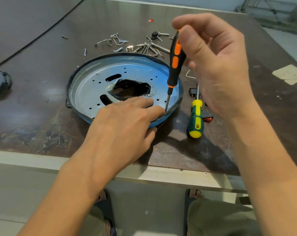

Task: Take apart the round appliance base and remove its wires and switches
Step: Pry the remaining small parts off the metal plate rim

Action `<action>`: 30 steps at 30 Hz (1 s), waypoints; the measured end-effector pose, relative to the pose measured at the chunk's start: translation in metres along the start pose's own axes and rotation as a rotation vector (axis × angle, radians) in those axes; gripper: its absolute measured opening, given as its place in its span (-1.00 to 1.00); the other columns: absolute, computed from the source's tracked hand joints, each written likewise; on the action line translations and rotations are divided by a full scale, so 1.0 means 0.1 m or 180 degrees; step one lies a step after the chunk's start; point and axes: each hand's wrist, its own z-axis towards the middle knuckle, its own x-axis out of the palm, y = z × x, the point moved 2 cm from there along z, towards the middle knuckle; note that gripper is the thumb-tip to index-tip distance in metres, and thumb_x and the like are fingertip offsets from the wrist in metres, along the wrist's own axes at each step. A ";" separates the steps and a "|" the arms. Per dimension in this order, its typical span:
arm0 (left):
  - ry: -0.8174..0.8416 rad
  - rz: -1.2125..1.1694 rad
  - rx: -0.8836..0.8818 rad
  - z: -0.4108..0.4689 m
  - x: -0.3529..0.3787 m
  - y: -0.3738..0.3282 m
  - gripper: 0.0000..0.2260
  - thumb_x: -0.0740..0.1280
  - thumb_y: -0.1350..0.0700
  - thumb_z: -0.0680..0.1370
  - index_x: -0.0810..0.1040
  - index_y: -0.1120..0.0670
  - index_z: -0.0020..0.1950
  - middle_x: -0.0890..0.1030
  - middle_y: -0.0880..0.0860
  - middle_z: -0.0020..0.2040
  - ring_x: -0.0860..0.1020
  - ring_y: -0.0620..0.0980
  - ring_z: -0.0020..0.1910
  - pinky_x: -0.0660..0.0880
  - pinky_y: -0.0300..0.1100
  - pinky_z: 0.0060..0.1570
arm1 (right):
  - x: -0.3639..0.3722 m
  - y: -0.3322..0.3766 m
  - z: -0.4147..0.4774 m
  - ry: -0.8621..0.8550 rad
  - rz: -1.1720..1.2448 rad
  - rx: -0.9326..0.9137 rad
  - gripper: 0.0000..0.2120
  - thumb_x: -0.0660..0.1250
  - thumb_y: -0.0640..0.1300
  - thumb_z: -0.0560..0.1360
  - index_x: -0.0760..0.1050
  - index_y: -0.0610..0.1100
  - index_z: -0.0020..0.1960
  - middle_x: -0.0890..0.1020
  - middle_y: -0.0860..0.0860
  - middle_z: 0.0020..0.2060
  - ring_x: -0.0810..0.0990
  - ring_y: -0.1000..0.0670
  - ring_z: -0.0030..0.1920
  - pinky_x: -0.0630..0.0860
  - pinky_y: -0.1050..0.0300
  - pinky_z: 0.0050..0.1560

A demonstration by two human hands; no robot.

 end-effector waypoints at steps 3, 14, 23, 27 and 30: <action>0.0034 0.0003 -0.0004 0.00 0.01 0.00 -0.66 0.27 -0.11 0.47 0.56 -0.16 0.23 0.62 -0.14 0.15 0.61 -0.08 0.09 0.45 -0.21 -0.34 | 0.01 0.00 0.01 -0.0064 -0.0178 -0.0183 -0.80 0.38 -0.31 0.58 0.52 -0.22 0.20 0.61 -0.06 -0.11 0.60 0.10 -0.09 0.57 0.12 -0.03; 0.0029 -0.0004 -0.0005 0.00 0.01 0.01 -0.64 0.22 -0.12 0.48 0.53 -0.16 0.27 0.61 -0.14 0.17 0.61 -0.08 0.10 0.42 -0.22 -0.32 | 0.01 -0.04 0.02 -0.0094 -0.0084 -0.0144 -0.82 0.36 -0.33 0.59 0.51 -0.23 0.19 0.59 -0.02 -0.11 0.59 0.05 -0.11 0.59 0.01 -0.07; 0.0029 0.0038 -0.0003 -0.01 0.02 0.01 -0.66 0.26 -0.13 0.50 0.52 -0.18 0.26 0.59 -0.16 0.22 0.59 -0.10 0.15 0.36 -0.25 -0.29 | 0.02 -0.01 0.01 -0.0203 -0.0211 -0.0149 -0.84 0.38 -0.30 0.59 0.51 -0.20 0.16 0.59 -0.01 -0.11 0.57 0.15 -0.09 0.54 0.13 -0.03; 0.0041 0.0045 0.0010 0.00 0.03 0.01 -0.65 0.26 -0.13 0.49 0.51 -0.19 0.27 0.58 -0.16 0.21 0.59 -0.10 0.13 0.40 -0.24 -0.28 | -0.02 -0.02 0.01 -0.0083 0.0032 -0.0079 -0.75 0.24 -0.40 0.63 0.47 -0.29 0.29 0.63 -0.22 0.03 0.66 -0.13 0.02 0.62 -0.09 0.15; 0.0071 0.0056 0.0024 0.00 0.02 0.00 -0.66 0.27 -0.12 0.47 0.54 -0.16 0.24 0.60 -0.14 0.17 0.61 -0.08 0.08 0.47 -0.21 -0.31 | -0.01 -0.01 0.01 -0.0070 0.0147 0.0012 -0.77 0.19 -0.39 0.64 0.46 -0.33 0.27 0.62 -0.25 0.00 0.64 -0.25 0.00 0.63 -0.13 0.12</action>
